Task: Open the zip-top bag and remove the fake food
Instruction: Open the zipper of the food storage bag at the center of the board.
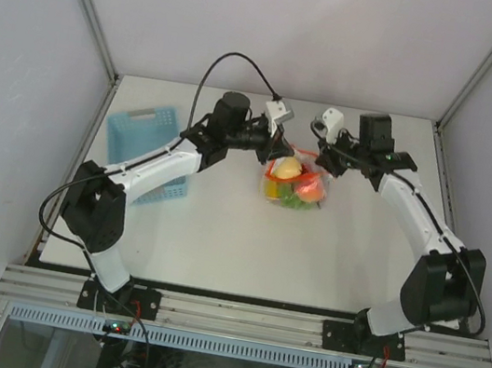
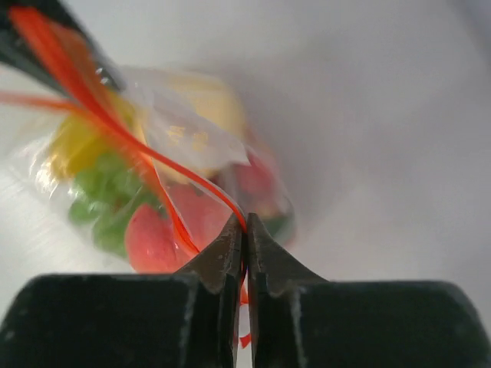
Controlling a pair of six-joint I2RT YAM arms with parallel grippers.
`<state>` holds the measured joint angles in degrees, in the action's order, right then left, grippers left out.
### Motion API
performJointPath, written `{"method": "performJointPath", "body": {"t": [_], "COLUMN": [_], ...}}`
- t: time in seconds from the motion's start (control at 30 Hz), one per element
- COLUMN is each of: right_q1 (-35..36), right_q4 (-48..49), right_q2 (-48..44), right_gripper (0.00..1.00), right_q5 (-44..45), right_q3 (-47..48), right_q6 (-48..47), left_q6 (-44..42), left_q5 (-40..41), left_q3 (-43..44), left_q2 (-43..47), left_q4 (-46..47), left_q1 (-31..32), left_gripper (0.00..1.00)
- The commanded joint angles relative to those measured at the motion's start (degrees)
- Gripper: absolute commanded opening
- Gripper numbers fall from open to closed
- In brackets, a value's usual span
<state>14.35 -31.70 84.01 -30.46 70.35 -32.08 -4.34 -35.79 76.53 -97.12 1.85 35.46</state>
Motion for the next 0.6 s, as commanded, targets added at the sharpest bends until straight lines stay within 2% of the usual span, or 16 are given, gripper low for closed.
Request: {"method": "performJointPath", "body": {"t": [0.0,0.07,0.17,0.2,0.3,0.33,0.4,0.5,0.57], "right_q1": [-0.2,0.0,-0.1,-0.2,-0.8,-1.2,-2.8,-6.5,-8.7], "right_q4": [7.1,6.8,8.5,8.0,4.7,4.1,3.8,2.7,-1.5], "right_q2": [6.8,9.9,12.3,12.6,12.7,12.2,10.3,7.2,5.3], "right_gripper": [0.00,0.00,0.00,0.06,0.41,0.49,0.56,0.59,0.60], "right_q5": [2.7,2.2,-0.3,-2.3,-8.5,-9.9,-13.7,-21.8,-29.4], "right_q3": [14.7,20.8,25.1,25.7,23.4,21.8,17.4,11.9,8.3], "right_q6": [2.0,3.4,4.8,4.9,4.0,3.8,4.6,6.5,3.4], "left_q6": [4.3,3.7,3.0,3.5,7.4,9.4,12.8,17.7,20.6], "left_q5": [2.9,4.2,5.0,4.8,4.4,4.4,4.5,4.8,4.5], "left_q3": [10.3,11.1,9.4,8.0,1.9,-1.2,-5.9,-11.4,-13.4], "left_q2": [1.2,2.4,4.6,5.2,5.2,4.9,3.9,2.5,1.2], "left_q4": [0.7,-0.2,-1.5,-1.3,1.2,2.8,6.6,12.9,16.5], "left_q1": [-2.2,-2.7,-2.7,-2.7,-2.6,-2.5,-2.2,-1.5,-1.0], "left_gripper": [0.00,0.00,0.00,0.00,0.00,0.00,0.00,0.00,0.00]}}
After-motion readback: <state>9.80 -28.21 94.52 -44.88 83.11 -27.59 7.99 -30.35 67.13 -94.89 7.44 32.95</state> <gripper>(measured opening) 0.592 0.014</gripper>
